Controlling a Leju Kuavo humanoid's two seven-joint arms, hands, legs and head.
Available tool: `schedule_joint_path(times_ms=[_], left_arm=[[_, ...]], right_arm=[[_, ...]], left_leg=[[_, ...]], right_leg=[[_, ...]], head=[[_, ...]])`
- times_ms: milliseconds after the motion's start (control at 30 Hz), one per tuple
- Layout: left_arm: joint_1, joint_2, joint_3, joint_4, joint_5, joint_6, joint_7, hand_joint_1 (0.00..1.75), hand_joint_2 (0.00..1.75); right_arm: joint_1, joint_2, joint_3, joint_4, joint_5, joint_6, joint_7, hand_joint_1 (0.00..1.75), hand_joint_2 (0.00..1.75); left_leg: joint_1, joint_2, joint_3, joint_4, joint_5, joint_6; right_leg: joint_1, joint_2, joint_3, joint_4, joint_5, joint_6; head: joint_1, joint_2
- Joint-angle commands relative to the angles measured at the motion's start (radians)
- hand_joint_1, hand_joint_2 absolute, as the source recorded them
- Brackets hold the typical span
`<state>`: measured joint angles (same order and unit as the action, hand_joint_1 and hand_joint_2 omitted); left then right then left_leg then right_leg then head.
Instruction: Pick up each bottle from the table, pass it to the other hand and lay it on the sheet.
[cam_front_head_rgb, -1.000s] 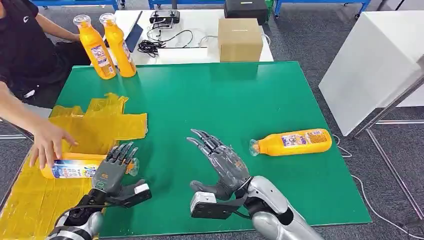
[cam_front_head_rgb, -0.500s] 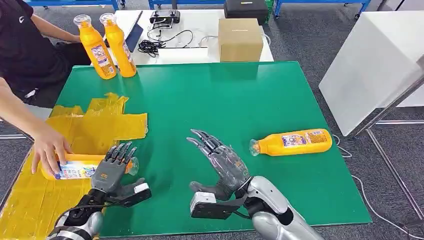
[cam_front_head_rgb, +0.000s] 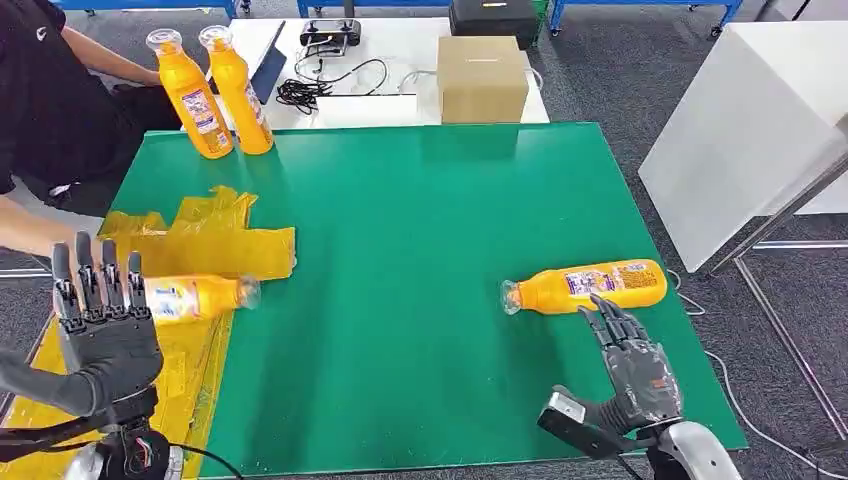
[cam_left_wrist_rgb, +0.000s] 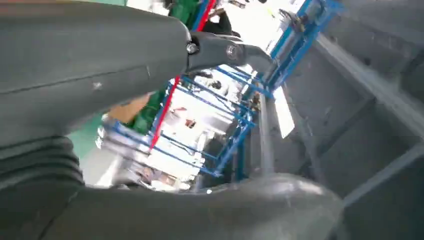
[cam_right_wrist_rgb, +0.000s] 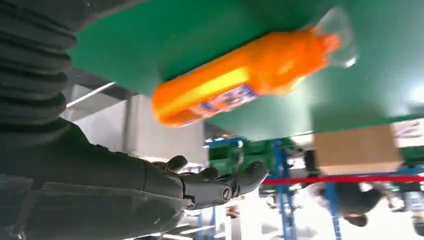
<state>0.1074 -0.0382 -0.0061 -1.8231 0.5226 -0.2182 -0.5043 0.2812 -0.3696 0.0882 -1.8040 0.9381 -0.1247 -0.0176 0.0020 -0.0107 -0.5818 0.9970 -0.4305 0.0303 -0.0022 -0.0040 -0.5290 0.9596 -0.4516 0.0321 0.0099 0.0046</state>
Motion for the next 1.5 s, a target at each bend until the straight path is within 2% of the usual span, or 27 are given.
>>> schedule_joint_path(times_ms=[33, 367, 800, 900, 967, 1133, 1300, 1500], left_arm=[[-0.008, -0.030, 0.049, -0.018, -0.370, -0.005, 0.011, 0.00, 0.00], [-0.007, -0.032, 0.055, -0.016, -0.367, -0.013, 0.019, 0.00, 0.00], [0.000, -0.036, 0.059, -0.019, -0.366, -0.021, 0.020, 0.00, 0.00], [-0.008, -0.036, 0.058, -0.010, -0.366, -0.025, 0.027, 0.00, 0.00], [-0.011, -0.033, 0.056, -0.002, -0.363, -0.024, 0.031, 0.00, 0.00], [-0.010, -0.031, 0.063, 0.011, -0.349, -0.026, 0.029, 0.00, 0.00], [-0.031, -0.038, 0.021, 0.026, -0.345, -0.039, 0.058, 0.00, 0.00], [-0.041, -0.027, -0.013, 0.039, -0.346, -0.033, 0.071, 0.00, 0.00]], right_arm=[[0.051, 0.008, -0.088, -0.047, -0.022, 0.004, 0.010, 0.00, 1.75], [0.046, 0.016, -0.091, -0.044, -0.013, 0.015, 0.015, 0.00, 1.75], [0.048, 0.014, -0.113, -0.041, 0.010, 0.008, 0.031, 0.00, 1.75], [0.030, -0.006, -0.163, -0.013, 0.007, 0.031, 0.049, 0.00, 1.75], [0.018, -0.032, -0.227, 0.020, -0.028, 0.088, 0.053, 0.00, 1.75], [0.023, -0.047, -0.340, 0.062, -0.069, 0.154, 0.010, 0.00, 1.75], [-0.043, 0.021, -0.355, 0.147, 0.004, 0.123, 0.023, 0.00, 1.75], [-0.068, 0.029, -0.402, 0.223, 0.000, 0.096, 0.019, 0.00, 1.75]], left_leg=[[0.000, 0.000, 0.003, 0.000, -0.001, -0.001], [0.001, 0.003, 0.005, -0.001, -0.001, -0.002], [0.000, 0.002, 0.002, -0.001, 0.000, -0.002], [0.000, 0.002, 0.002, -0.001, 0.000, -0.002], [0.000, 0.003, 0.003, -0.001, 0.000, -0.002], [-0.001, 0.001, 0.003, -0.001, 0.000, -0.001], [0.000, 0.003, 0.006, -0.002, -0.001, -0.003], [0.001, 0.001, 0.005, -0.003, 0.001, -0.002]], right_leg=[[0.001, 0.000, 0.003, -0.001, -0.001, 0.000], [0.001, 0.003, 0.008, -0.001, -0.001, 0.000], [0.001, 0.002, 0.006, -0.001, 0.000, 0.000], [0.001, 0.002, 0.006, -0.001, 0.000, 0.000], [0.001, 0.003, 0.006, -0.001, 0.000, 0.000], [0.000, 0.001, 0.007, -0.001, 0.000, 0.001], [0.001, 0.003, 0.010, -0.003, 0.000, 0.000], [0.002, 0.001, 0.009, -0.004, 0.001, 0.000]], head=[[0.000, 0.000], [0.000, 0.000], [0.000, 0.000], [0.000, 0.000], [0.000, 0.000], [0.000, 0.000], [0.000, 0.000], [0.000, 0.000]])
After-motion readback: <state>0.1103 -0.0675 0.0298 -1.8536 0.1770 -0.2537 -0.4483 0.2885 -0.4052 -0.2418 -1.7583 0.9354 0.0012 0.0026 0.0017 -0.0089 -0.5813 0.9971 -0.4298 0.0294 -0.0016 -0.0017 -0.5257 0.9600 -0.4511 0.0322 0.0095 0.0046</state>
